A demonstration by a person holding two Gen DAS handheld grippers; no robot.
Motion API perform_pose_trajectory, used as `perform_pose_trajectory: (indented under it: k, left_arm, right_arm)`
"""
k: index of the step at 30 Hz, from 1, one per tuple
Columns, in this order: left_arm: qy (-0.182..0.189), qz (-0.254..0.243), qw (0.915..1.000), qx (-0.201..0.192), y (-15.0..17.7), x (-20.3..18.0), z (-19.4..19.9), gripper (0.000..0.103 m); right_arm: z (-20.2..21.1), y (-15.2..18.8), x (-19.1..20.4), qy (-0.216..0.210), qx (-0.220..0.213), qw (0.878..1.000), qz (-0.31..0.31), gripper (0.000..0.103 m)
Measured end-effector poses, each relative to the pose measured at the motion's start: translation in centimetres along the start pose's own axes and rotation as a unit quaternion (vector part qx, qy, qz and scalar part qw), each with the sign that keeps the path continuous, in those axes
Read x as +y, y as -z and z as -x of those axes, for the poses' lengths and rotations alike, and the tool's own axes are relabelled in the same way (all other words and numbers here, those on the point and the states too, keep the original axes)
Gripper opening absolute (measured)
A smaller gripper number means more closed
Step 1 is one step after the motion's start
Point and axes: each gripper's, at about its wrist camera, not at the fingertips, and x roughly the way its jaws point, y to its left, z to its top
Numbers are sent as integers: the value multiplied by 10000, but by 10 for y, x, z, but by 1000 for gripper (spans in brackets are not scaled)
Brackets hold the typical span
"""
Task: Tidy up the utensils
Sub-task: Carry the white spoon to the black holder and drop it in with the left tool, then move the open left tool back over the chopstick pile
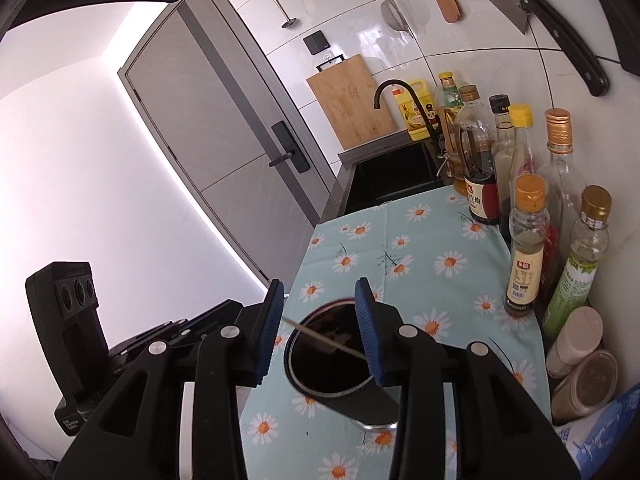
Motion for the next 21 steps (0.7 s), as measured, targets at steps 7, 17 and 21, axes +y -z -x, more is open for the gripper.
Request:
perform_pose_trajectory:
  k: [7,17,21]
  left_arm:
    - [120,130,9998,17,25,-1,40,4]
    - [322,387,9978,439,74,5,64,4]
    - [400,604,9954,633,99,9,73,4]
  right_arm:
    - [33,30,20,118,278,9991,297,38]
    - [55,101,32,303,955,9931,610,38]
    - [54,123,28,333,1274,9888,700,38]
